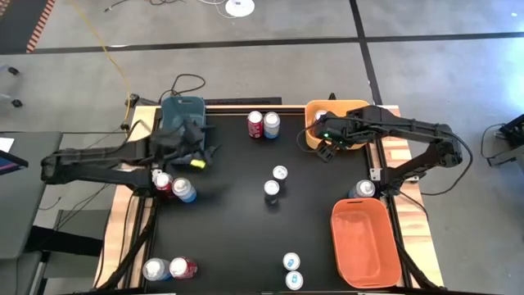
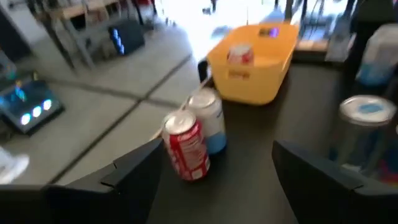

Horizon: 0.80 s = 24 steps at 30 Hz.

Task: Sort soda cans
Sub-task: Put the middle left red soda can into the yellow bin

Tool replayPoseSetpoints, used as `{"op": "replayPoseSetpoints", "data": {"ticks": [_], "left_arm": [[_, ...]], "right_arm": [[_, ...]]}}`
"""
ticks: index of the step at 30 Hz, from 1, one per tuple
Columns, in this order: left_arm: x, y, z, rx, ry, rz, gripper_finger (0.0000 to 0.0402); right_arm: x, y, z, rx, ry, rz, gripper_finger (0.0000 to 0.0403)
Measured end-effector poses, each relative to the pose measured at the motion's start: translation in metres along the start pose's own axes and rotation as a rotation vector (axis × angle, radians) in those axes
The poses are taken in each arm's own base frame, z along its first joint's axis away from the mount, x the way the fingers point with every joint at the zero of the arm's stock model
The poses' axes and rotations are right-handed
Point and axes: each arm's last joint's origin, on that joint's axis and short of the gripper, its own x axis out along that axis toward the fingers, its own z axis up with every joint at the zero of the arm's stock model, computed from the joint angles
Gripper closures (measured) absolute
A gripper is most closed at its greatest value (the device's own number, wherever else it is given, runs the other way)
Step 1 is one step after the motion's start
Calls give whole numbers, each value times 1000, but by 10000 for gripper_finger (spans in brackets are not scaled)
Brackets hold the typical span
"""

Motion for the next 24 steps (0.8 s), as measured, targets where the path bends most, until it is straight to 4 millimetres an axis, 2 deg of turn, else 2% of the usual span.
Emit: {"op": "replayPoseSetpoints", "data": {"ticks": [4, 8, 11, 18, 22, 24], "left_arm": [[23, 6, 4, 41, 220, -22, 104], [24, 8, 3, 83, 476, -34, 104], [13, 3, 2, 42, 654, -73, 104], [-32, -4, 3, 45, 997, -83, 104], [-54, -3, 8, 54, 1141, -66, 104], [-58, -4, 8, 39, 1163, -73, 104]], "right_arm": [[-2, 3, -3, -10, 6, 2, 59], [-4, 7, -9, -37, 23, 0, 59], [-6, 9, -12, -45, 23, -16, 59], [-10, 16, -17, -43, -12, -42, 59], [-12, 18, -19, -29, -24, -44, 59], [-13, 20, -20, -28, -25, -40, 59]]}}
